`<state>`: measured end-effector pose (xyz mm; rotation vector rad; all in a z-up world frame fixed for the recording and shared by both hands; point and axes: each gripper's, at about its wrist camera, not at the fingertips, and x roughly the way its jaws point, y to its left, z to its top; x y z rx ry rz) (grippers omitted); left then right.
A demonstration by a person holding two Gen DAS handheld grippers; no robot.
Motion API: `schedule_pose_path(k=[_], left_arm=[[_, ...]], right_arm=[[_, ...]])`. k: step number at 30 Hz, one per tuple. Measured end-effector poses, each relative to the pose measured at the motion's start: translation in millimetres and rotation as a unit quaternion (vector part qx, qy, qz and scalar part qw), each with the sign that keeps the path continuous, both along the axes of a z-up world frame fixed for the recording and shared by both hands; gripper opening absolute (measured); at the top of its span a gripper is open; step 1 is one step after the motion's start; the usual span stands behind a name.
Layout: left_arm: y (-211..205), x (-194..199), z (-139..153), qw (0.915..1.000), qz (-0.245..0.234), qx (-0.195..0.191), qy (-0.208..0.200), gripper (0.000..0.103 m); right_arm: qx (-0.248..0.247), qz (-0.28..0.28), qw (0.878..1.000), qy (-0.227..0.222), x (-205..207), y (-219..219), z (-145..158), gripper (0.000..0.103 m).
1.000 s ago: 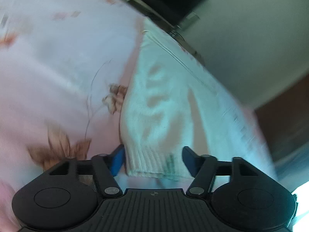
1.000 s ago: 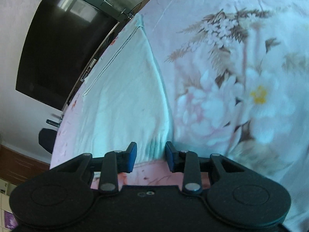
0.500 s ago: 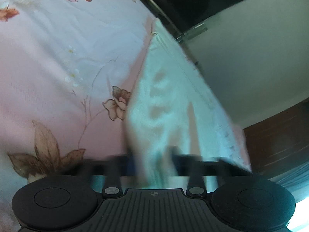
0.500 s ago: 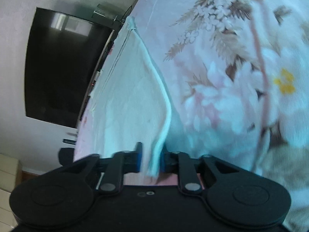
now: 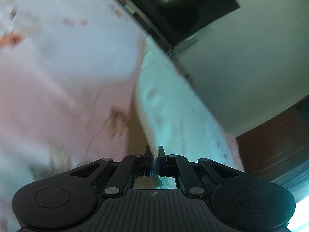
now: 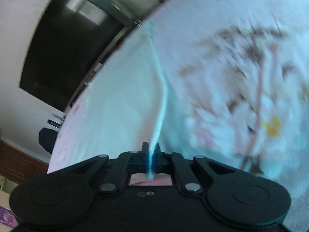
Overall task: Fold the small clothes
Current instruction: 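Lift the hem with both grippers and fold it over toward the collar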
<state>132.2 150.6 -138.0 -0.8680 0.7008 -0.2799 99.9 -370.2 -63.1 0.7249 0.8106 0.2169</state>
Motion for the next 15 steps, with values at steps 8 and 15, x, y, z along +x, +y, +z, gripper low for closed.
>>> schedule_pose_path(k=[8, 15], left_arm=[[8, 66, 64, 0.9975, 0.002, 0.017, -0.069, 0.004], [-3, 162, 115, 0.9934, 0.002, 0.063, -0.095, 0.004]], right_arm=[[-0.065, 0.025, 0.993, -0.098, 57, 14, 80, 0.005], [-0.1, 0.032, 0.983, -0.149, 148, 21, 128, 0.005]])
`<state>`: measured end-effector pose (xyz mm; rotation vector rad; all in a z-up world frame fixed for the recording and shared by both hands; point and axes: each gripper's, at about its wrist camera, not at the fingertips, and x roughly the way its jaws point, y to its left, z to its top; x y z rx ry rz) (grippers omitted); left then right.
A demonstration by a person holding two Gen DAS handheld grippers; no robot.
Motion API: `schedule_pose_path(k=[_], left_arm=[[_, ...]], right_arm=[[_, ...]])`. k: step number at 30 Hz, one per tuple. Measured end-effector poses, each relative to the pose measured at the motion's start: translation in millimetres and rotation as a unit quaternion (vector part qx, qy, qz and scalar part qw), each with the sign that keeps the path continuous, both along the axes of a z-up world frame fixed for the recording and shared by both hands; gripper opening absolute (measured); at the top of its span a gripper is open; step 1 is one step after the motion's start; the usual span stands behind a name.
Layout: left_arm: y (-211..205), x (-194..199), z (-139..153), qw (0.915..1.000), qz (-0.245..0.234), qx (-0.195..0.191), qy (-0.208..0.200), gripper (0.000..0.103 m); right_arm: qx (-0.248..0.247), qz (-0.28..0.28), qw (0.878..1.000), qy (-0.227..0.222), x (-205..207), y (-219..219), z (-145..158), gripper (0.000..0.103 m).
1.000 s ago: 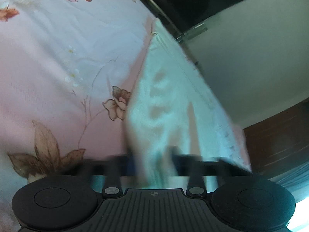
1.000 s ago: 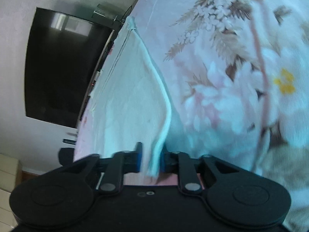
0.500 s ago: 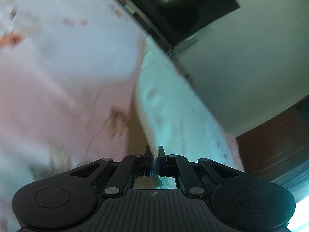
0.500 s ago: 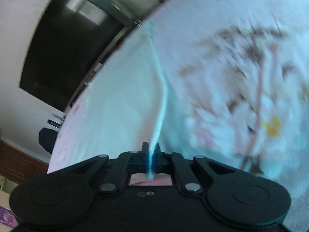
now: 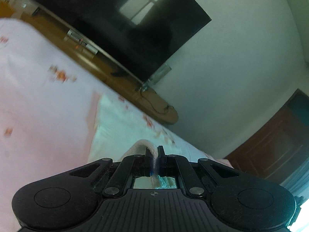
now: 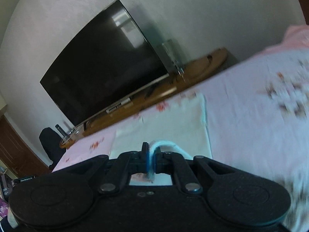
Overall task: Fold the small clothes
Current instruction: 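Lift the hem with both grippers and fold it over toward the collar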
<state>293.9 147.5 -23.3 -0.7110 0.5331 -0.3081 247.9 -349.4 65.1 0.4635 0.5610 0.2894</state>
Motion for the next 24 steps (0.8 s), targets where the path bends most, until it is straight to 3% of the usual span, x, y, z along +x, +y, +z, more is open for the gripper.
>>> schedule_pose_path(k=[7, 14, 19, 21, 22, 23, 24], left_arm=[[-14, 121, -5, 0.9994, -0.001, 0.028, 0.022, 0.004], [-28, 223, -61, 0.9948, 0.007, 0.059, 0.083, 0.004], [-38, 262, -88, 0.9945, 0.001, 0.069, 0.08, 0.004], [-36, 268, -93, 0.9941, 0.014, 0.063, 0.087, 0.027], [-35, 265, -90, 0.9941, 0.03, 0.067, 0.08, 0.072], [-34, 257, -85, 0.9937, 0.051, 0.08, 0.059, 0.098], [-35, 251, -80, 0.9924, 0.067, 0.099, 0.029, 0.098]], right_arm=[[0.022, -0.001, 0.999, 0.027, 114, -12, -22, 0.005], [0.04, 0.006, 0.995, 0.089, 206, -20, -91, 0.005], [0.047, 0.007, 0.993, 0.109, 256, -25, -138, 0.008], [0.053, 0.008, 0.993, 0.107, 265, -28, -151, 0.019], [0.049, -0.001, 0.994, 0.098, 264, -31, -153, 0.027], [0.048, -0.006, 0.995, 0.085, 261, -34, -152, 0.035], [0.053, -0.009, 0.996, 0.068, 256, -38, -150, 0.04]])
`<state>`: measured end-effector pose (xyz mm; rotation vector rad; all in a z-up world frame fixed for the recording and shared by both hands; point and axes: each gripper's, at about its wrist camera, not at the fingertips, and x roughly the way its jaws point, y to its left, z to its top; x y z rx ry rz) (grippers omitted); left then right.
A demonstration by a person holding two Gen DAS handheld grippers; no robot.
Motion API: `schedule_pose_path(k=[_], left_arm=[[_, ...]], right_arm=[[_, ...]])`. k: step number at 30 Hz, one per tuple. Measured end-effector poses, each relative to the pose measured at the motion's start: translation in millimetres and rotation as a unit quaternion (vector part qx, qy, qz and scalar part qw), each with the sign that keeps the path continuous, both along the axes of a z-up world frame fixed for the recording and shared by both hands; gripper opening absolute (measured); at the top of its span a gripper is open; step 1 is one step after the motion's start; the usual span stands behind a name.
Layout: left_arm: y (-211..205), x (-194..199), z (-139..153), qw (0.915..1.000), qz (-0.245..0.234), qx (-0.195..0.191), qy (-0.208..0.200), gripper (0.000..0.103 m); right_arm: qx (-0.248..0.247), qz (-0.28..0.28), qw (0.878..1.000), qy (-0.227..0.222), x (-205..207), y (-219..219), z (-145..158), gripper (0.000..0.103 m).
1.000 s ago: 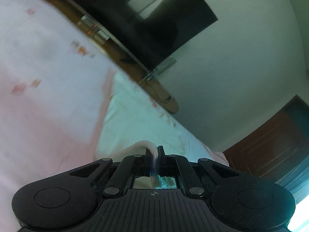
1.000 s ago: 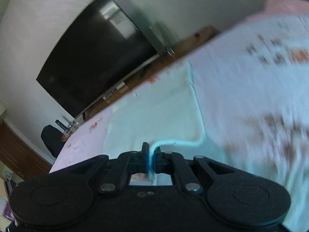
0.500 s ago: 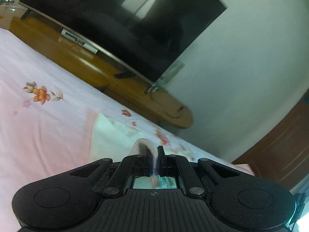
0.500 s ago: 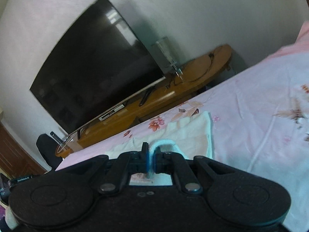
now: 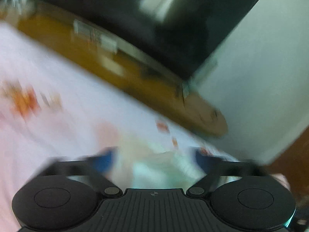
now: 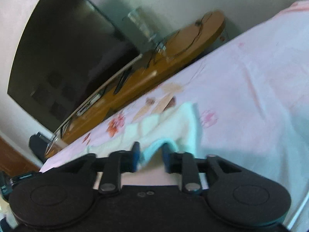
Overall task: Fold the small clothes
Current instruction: 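Lift the hem with both grippers and fold it over toward the collar, then open both grippers to release the folded hem onto the sweater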
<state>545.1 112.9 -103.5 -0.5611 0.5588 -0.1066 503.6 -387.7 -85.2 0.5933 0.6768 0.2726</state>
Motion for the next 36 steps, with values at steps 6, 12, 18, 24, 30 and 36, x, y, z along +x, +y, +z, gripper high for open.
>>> schedule_pose_path(k=[6, 12, 18, 24, 30, 36], left_arm=[[-15, 11, -3, 0.9929, -0.083, 0.079, 0.031, 0.065], [-31, 19, -6, 0.982, -0.123, 0.132, 0.055, 0.059], [-23, 27, -8, 0.9834, -0.128, 0.108, 0.068, 0.01], [-17, 21, -2, 0.9863, -0.122, 0.109, 0.02, 0.003], [-18, 20, 13, 0.9878, -0.112, 0.103, -0.033, 0.003], [-27, 45, -23, 0.9834, -0.103, 0.143, 0.045, 0.003]], right_arm=[[-0.052, 0.018, 0.998, -0.039, -10, -4, 7, 0.048], [-0.112, 0.051, 0.992, -0.042, 8, 9, 10, 0.042], [-0.186, 0.094, 0.978, -0.011, 25, 31, 1, 0.024], [-0.21, 0.099, 0.971, -0.055, 15, 41, 14, 0.004], [-0.217, 0.074, 0.968, -0.1, 13, 36, 29, 0.004], [-0.212, 0.049, 0.975, -0.05, 36, 28, 5, 0.004]])
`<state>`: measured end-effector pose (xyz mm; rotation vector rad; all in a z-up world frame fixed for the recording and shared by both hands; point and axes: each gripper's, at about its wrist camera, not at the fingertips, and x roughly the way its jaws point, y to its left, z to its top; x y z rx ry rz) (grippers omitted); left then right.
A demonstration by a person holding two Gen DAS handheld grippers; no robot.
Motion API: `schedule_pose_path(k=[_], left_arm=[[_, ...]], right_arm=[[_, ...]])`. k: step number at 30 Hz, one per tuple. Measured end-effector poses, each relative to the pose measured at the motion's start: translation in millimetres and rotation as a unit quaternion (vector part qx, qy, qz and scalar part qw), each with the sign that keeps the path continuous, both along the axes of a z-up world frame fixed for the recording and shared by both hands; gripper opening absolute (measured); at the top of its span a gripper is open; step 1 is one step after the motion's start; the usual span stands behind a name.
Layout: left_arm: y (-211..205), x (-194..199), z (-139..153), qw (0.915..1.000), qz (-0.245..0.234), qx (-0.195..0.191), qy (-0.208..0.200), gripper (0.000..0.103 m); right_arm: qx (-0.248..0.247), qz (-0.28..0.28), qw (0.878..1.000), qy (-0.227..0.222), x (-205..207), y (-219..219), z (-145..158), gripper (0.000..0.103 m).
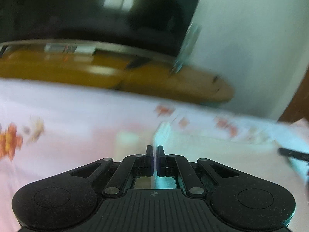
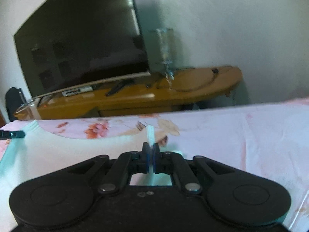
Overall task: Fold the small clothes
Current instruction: 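Open both grippers to release the folded hem onto the sweater, then smooth the folded sweater flat with both open grippers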
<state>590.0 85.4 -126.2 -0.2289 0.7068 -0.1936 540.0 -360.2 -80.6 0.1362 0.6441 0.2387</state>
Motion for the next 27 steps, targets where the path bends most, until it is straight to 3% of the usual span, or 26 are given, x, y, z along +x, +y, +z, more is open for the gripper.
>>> schedule_pose_path(k=[1, 3, 4, 5, 7, 9, 11, 15, 17, 18, 23, 27], left_arm=[[1, -3, -3, 0.9999, -0.001, -0.001, -0.01, 0.005], [4, -6, 1, 0.9998, 0.014, -0.005, -0.009, 0.009], [5, -11, 9, 0.9992, 0.038, 0.004, -0.016, 0.026], [4, -18, 17, 0.9979, 0.054, 0.016, -0.034, 0.051], [-9, -30, 35, 0.9949, 0.043, 0.021, -0.089, 0.073], [-36, -24, 42, 0.9962, -0.012, 0.02, -0.084, 0.077], [-73, -13, 37, 0.9954, -0.061, 0.05, -0.054, 0.077], [-111, -11, 20, 0.9941, -0.075, 0.073, -0.03, 0.077], [-116, -12, 6, 0.9914, -0.071, 0.108, -0.02, 0.077], [-112, -19, 2, 0.9898, -0.07, 0.118, -0.038, 0.078], [-68, -19, -1, 0.9916, -0.021, 0.121, -0.04, 0.079], [-73, -28, 14, 0.9895, 0.0, 0.137, -0.046, 0.079]], right_arm=[[-0.003, -0.003, 1.0, 0.021, 5, 1, -9, 0.004], [-0.006, -0.002, 1.0, 0.022, 5, 2, -14, 0.005], [-0.007, -0.006, 1.0, 0.025, 4, 3, -11, 0.008], [-0.008, -0.007, 1.0, 0.02, -1, 4, -5, 0.02], [-0.022, 0.02, 0.999, -0.02, -16, 15, 12, 0.02], [-0.043, 0.068, 0.996, -0.031, -20, 40, 21, 0.02], [-0.067, 0.109, 0.991, -0.027, -17, 72, 19, 0.02], [-0.098, 0.148, 0.984, 0.0, -3, 121, 1, 0.017], [-0.115, 0.15, 0.982, -0.003, -4, 129, -6, 0.017], [-0.121, 0.153, 0.981, -0.01, -7, 128, -7, 0.017], [-0.165, 0.049, 0.985, -0.009, -4, 71, -7, 0.017], [-0.151, 0.038, 0.988, -0.003, -4, 56, 4, 0.017]])
